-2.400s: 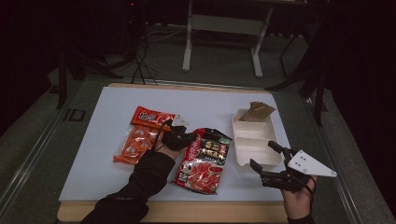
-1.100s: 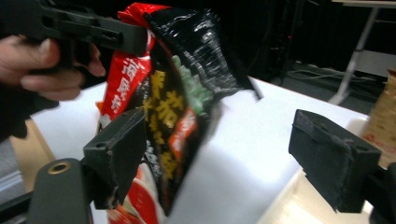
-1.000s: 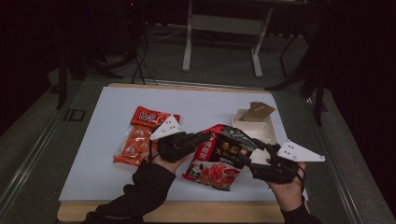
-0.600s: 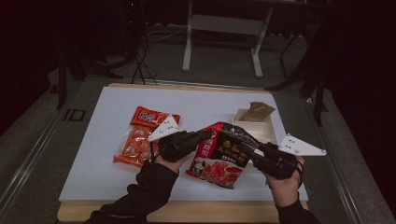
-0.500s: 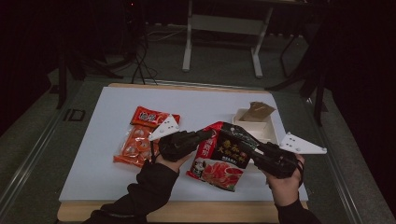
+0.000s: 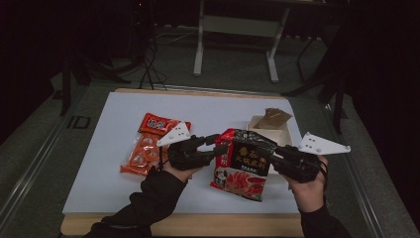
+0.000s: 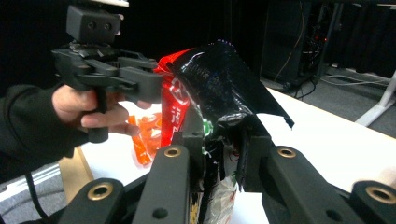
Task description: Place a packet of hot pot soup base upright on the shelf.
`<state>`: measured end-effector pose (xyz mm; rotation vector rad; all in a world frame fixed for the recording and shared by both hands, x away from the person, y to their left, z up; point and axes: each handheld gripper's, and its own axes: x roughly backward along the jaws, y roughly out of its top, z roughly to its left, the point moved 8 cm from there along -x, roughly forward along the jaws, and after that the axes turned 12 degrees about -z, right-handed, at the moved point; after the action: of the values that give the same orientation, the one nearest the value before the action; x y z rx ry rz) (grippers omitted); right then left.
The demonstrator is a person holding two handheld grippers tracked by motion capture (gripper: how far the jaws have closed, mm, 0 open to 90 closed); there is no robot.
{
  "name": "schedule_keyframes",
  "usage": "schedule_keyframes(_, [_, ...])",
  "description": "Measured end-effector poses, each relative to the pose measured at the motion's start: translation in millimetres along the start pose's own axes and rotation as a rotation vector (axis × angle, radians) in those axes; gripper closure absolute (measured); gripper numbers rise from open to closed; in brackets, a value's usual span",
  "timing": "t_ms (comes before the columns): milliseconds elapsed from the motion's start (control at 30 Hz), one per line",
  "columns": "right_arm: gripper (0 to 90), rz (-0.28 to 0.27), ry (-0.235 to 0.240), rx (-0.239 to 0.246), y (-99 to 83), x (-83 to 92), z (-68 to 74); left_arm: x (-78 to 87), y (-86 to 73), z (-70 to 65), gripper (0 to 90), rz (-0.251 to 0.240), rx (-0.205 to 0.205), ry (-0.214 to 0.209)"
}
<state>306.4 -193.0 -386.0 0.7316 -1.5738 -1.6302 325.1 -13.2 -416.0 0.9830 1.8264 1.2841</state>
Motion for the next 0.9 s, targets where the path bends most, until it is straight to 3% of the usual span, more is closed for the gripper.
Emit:
schedule_keyframes(200, [76.8, -0.018, -0.003, 0.013, 9.3, 4.8, -7.1, 5.6, -0.1, -2.3, 31.2, 0.034, -0.003, -0.001])
schedule_keyframes(267, [76.8, -0.027, -0.004, 0.02, 14.2, 7.0, -10.5, 7.3, -3.5, -3.1, 19.3, 0.059, -0.011, -0.004])
schedule_keyframes(333, [76.8, -0.038, -0.008, 0.018, 20.2, 9.6, -15.1, 9.6, -6.6, -3.0, 14.4, 0.071, 0.008, -0.002])
schedule_keyframes(633, [76.7, -0.064, -0.039, 0.027, 42.9, 18.7, -37.2, 29.3, -17.0, 7.2, 7.8, 0.09, 0.044, 0.026])
schedule_keyframes(733, [76.7, -0.075, -0.052, 0.027, 48.5, 22.0, -46.6, 37.6, -21.1, 11.6, 3.0, 0.102, 0.032, 0.041])
schedule_keyframes(900, [76.7, -0.069, -0.077, 0.047, 54.1, 24.6, -58.9, 48.4, -27.3, 14.9, 2.4, 0.118, 0.0, 0.048])
